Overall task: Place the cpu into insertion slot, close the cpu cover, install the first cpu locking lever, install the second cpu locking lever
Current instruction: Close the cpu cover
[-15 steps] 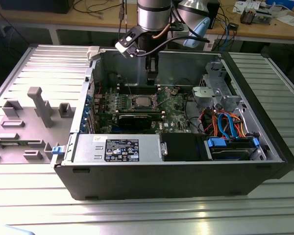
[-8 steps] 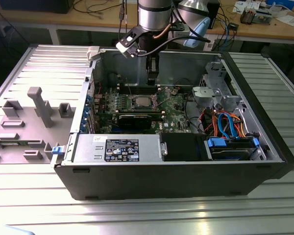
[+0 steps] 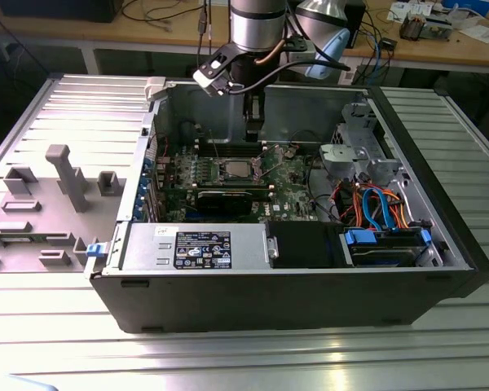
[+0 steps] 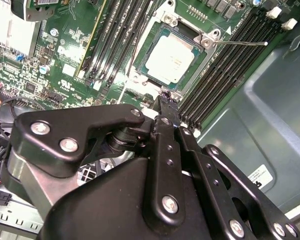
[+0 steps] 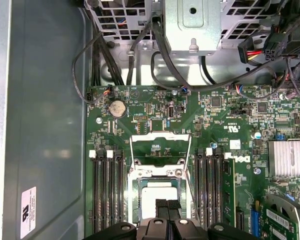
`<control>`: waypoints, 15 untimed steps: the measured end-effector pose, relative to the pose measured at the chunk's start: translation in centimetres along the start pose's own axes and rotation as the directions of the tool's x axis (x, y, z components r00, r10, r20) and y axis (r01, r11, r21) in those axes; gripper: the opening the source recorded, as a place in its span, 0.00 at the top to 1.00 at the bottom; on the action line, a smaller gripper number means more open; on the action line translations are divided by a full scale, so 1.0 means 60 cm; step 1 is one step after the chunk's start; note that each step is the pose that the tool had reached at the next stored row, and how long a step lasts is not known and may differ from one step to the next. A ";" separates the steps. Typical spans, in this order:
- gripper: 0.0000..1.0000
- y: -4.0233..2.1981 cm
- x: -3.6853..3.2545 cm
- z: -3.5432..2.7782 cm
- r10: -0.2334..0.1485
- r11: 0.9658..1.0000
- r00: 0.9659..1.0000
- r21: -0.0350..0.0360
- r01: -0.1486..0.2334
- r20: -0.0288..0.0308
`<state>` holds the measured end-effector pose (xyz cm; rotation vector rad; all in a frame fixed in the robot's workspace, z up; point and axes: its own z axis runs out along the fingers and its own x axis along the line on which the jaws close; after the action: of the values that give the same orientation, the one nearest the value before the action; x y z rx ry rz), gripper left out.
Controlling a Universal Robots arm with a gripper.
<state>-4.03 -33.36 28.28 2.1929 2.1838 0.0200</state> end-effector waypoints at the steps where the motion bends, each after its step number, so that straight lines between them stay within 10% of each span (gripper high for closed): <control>1: 0.89 0.002 0.000 0.000 0.000 1.000 1.000 0.003 0.000 0.000; 4: 0.89 0.010 0.000 0.000 0.000 1.000 1.000 0.021 0.000 0.000; 15: 0.89 0.017 0.000 0.001 -0.001 1.000 1.000 0.024 0.001 0.000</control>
<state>-2.98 -33.36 28.26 2.2038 2.1970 -0.0068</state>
